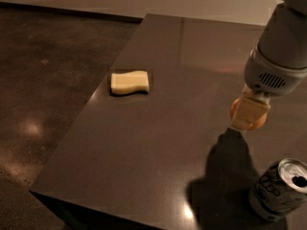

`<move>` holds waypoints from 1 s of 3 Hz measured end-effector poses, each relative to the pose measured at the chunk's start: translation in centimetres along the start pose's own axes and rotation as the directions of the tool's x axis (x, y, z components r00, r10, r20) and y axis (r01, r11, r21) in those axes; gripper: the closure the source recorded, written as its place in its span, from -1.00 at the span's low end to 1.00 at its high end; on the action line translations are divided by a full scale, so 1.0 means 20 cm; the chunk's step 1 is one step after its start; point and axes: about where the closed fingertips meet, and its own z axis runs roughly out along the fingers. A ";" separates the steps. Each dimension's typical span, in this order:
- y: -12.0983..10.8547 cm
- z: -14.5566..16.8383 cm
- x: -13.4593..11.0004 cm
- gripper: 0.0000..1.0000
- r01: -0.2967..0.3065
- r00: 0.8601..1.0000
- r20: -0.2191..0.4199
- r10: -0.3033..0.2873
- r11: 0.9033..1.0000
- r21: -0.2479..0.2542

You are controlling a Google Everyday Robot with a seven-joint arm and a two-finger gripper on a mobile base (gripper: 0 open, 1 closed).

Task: Move orange near 7up can

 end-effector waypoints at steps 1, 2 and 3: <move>0.09 0.02 0.00 1.00 -0.037 0.999 -0.026 0.037 0.999 -0.013; 0.17 0.06 0.02 1.00 -0.079 0.996 -0.045 0.077 0.996 -0.047; 0.26 0.08 0.04 1.00 -0.120 0.992 -0.047 0.116 0.989 -0.088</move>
Offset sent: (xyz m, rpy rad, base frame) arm -0.0552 0.0180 -0.0329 0.0198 0.1511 -0.1374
